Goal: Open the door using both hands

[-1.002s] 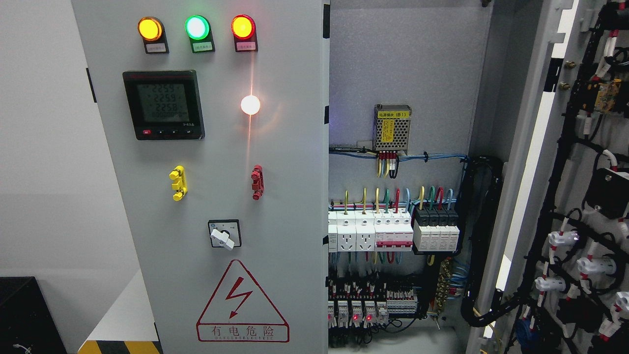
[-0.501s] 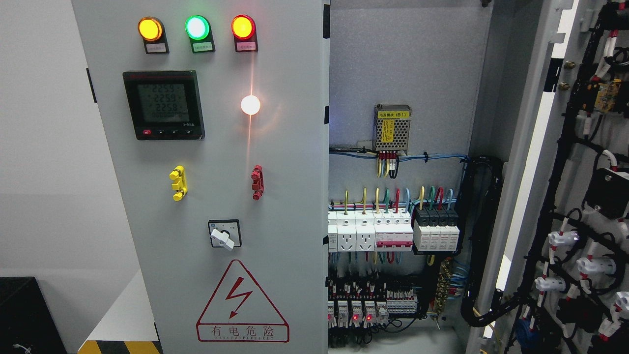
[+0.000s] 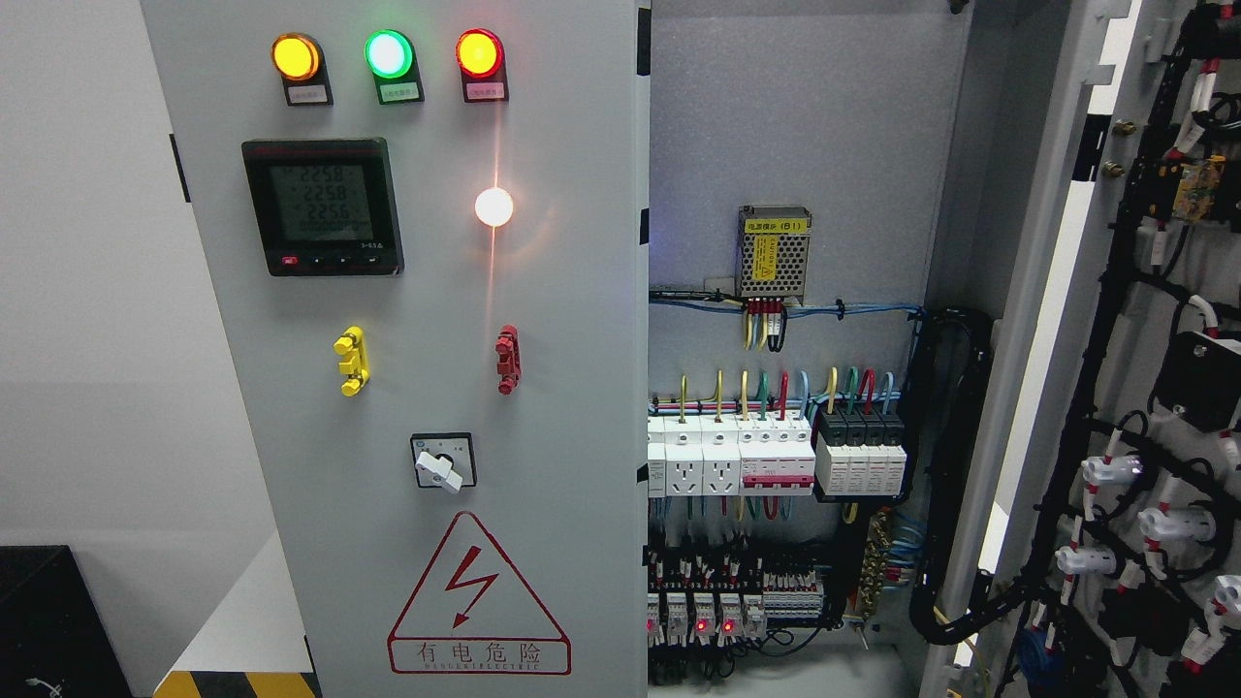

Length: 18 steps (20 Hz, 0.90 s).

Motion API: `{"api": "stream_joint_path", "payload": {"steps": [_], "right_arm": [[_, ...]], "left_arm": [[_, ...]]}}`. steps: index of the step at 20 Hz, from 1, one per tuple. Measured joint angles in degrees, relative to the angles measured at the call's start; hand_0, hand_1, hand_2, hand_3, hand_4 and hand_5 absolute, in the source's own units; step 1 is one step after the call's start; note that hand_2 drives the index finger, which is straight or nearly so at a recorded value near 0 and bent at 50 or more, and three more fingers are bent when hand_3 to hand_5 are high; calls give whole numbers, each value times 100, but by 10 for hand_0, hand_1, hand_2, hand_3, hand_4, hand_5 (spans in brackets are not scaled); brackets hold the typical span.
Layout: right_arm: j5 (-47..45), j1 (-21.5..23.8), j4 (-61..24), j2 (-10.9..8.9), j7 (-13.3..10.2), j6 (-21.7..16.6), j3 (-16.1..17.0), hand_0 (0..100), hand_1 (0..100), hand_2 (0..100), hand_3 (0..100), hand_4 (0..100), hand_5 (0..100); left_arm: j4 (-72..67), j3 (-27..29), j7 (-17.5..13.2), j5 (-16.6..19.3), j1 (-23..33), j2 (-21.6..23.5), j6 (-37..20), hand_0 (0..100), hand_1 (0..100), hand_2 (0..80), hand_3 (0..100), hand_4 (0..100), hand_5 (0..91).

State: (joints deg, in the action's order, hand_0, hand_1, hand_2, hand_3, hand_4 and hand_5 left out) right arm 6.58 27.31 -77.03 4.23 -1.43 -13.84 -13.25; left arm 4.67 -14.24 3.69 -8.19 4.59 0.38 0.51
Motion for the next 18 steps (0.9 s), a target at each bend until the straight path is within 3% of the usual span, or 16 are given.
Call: {"api": "stream_joint_path", "payload": {"steps": [3, 6, 18], "right_arm": [[-2, 23, -508, -14, -17, -494, -128, 191, 0, 0, 0, 0, 0], [-4, -5, -1000, -15, -32, -699, -230, 191, 0, 0, 0, 0, 0], [-18, -807, -2379, -1, -89, -791, -427, 191, 0, 0, 0, 0, 0]], "left_arm": [[-1, 158, 0, 96, 0, -9, 12, 0, 0, 0, 0, 0, 0], [-3, 277, 0, 151, 1, -16, 33, 0, 0, 0, 0, 0, 0], [-14, 521, 66, 187, 6, -74, 48, 0, 0, 0, 0, 0, 0]]}}
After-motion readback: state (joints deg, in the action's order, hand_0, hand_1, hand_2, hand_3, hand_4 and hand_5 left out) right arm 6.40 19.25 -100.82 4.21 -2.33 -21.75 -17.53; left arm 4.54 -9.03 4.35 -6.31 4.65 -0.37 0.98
